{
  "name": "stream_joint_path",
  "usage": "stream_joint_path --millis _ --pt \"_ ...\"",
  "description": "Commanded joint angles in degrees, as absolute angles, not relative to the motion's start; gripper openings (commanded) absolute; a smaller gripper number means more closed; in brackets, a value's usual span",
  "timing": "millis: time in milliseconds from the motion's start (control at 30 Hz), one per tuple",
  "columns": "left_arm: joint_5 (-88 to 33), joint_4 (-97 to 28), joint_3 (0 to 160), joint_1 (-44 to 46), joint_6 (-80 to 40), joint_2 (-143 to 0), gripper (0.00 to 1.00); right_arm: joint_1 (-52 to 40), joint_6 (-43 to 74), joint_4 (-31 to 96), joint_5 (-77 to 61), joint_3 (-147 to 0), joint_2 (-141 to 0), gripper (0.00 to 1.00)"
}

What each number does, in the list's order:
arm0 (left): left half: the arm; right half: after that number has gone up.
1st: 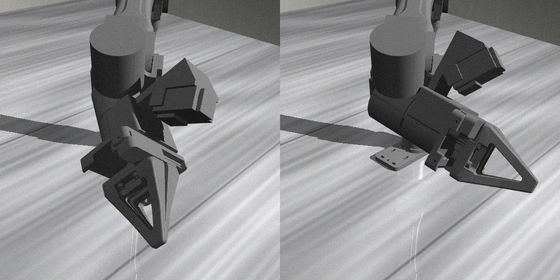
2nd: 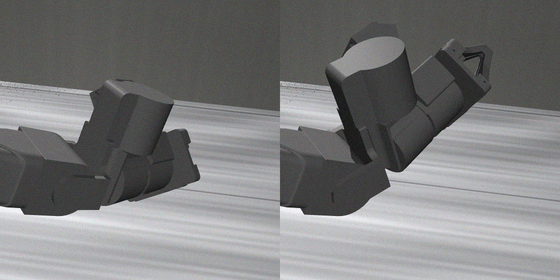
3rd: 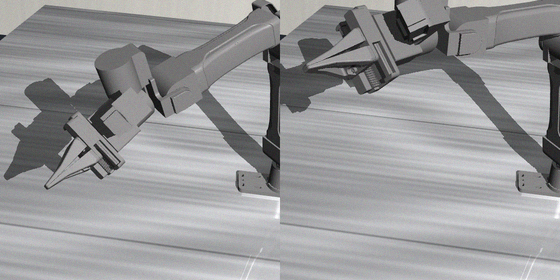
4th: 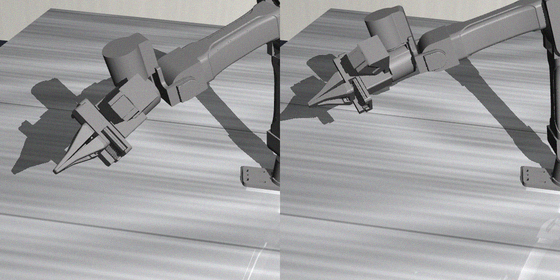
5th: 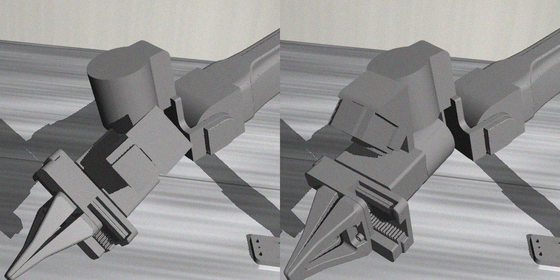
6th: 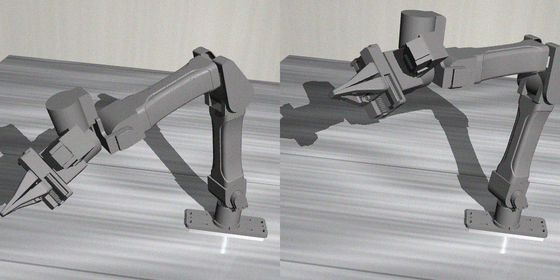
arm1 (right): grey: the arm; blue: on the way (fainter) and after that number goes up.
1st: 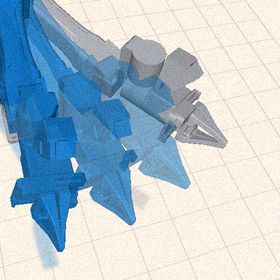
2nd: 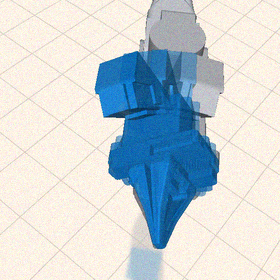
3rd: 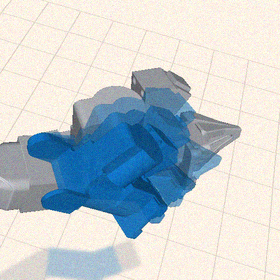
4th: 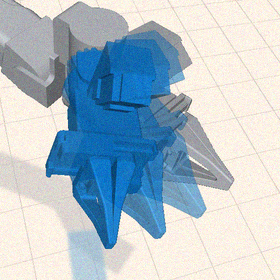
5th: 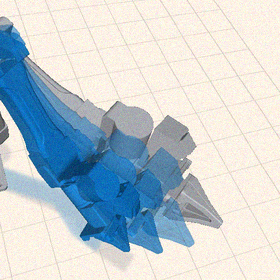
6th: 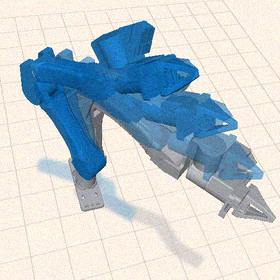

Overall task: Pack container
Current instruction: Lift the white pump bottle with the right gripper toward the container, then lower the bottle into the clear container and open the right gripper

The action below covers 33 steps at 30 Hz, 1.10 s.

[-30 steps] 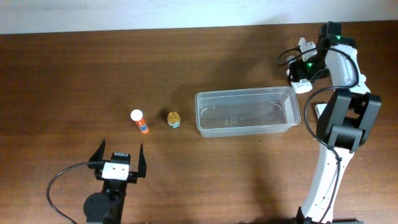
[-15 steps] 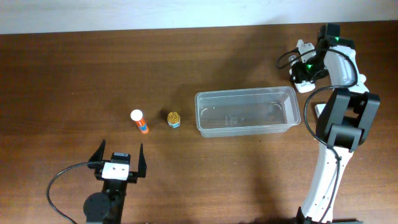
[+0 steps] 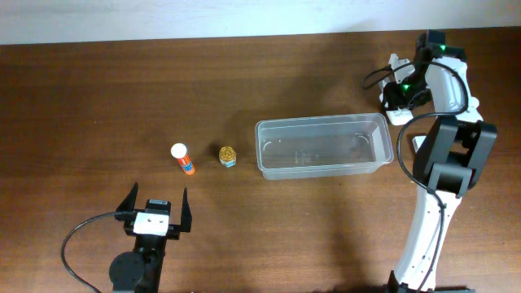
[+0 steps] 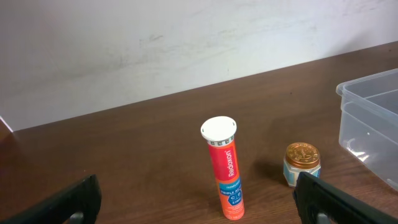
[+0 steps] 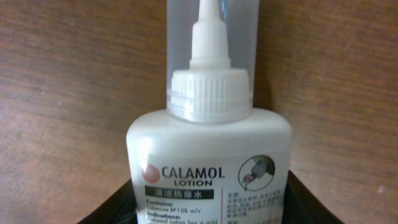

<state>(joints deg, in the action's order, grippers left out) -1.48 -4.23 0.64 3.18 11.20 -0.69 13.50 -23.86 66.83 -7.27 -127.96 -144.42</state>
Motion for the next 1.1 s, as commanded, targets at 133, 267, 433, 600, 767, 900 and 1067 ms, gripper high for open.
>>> stream_joint_path --millis 133,267,433,600,767,900,1067 --pt "-1.28 -4.58 0.51 2.83 12.1 -0.34 0.99 13.56 -18.52 76.84 -7.29 -143.13 -144.88 0.29" --pt "-1.28 -4.58 0.51 2.83 12.1 -0.34 0.99 13.5 -15.64 83.99 -7.62 -151.59 -144.68 0.29" --pt "-1.28 -4.58 0.51 2.83 12.1 -0.34 0.99 13.5 -15.18 94.74 -14.37 -161.69 -143.5 0.29" --pt "-1.28 -4.6 0.51 2.83 12.1 -0.34 0.99 13.21 -8.93 97.36 -15.29 -165.6 -139.52 0.23" --pt "-1.28 -4.6 0.51 2.83 12.1 -0.34 0.99 11.68 -5.43 97.36 -15.29 -165.36 -132.22 0.24" --pt "-1.28 -4.6 0.51 2.83 12.1 -0.34 0.99 8.34 -5.45 97.36 -15.22 -161.1 -123.28 0.24" --pt "-1.28 -4.58 0.51 2.83 12.1 -0.34 0.99 2.04 -5.74 97.34 -10.35 -145.69 -109.1 0.25"
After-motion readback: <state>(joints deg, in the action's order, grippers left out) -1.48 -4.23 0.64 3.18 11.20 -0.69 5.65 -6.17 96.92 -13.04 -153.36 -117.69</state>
